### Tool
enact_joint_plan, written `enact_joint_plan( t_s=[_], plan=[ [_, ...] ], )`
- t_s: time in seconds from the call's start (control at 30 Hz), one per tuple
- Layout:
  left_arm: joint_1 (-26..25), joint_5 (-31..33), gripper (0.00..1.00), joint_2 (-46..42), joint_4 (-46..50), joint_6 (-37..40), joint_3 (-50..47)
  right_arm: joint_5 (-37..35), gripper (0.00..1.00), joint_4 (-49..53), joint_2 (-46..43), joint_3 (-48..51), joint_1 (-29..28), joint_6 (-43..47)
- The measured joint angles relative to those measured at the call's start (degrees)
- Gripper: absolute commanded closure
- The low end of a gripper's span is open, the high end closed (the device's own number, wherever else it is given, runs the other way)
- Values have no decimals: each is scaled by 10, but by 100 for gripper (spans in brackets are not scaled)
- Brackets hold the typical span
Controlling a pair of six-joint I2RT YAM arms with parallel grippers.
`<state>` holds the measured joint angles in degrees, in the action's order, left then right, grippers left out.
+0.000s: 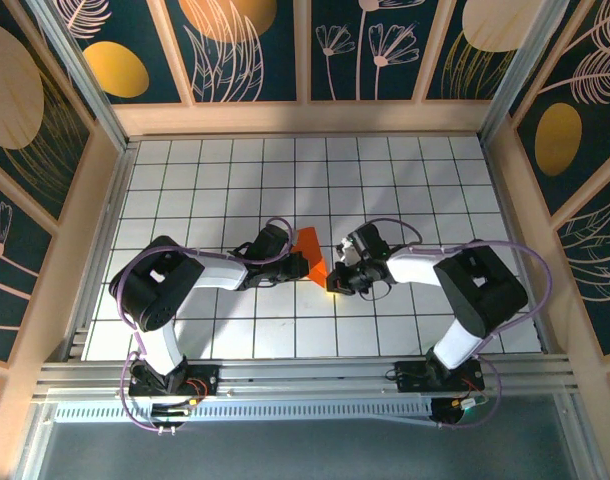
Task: Fold a paper plane with a square sheet of paper (fold left side to right side)
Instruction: Third fold the triangle at the center of the table.
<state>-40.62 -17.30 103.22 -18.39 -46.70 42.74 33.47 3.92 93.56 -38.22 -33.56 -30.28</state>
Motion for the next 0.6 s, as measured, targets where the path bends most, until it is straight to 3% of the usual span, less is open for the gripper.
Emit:
enact_joint_plan(
  t_s=[0.33,0.6],
  plan=[
    [0,0,100,1,7,0,6,-31,100,93,-53,4,51,45],
    [0,15,100,16,14,0,31,-56,62,99,-130,-4,111,95]
  ],
)
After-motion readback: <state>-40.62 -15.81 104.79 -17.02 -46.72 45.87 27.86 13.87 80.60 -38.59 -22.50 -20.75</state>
